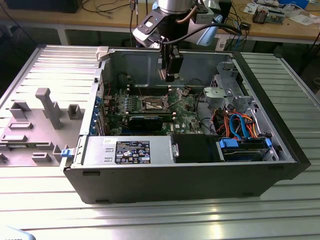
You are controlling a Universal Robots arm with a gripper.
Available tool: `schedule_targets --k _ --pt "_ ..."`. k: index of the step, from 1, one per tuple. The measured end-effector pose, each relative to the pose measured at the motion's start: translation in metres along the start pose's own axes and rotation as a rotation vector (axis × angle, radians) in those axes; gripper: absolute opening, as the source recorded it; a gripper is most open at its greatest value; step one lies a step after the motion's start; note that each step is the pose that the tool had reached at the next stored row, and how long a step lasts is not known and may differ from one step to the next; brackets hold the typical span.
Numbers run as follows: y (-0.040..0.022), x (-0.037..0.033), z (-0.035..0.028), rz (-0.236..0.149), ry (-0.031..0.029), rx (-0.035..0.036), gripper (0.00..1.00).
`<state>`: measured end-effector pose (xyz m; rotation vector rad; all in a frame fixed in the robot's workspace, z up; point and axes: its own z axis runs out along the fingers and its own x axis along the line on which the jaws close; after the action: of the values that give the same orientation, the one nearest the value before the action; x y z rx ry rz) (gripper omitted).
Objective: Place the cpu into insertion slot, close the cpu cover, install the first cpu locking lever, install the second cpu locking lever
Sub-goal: 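Place the cpu into insertion slot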
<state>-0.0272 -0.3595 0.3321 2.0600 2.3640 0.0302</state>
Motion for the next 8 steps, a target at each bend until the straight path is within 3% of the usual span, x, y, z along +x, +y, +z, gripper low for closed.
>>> schedule_targets --k 8 --pt "0.0 0.0 0.0 0.045 -0.0008 -0.0004 0.55"
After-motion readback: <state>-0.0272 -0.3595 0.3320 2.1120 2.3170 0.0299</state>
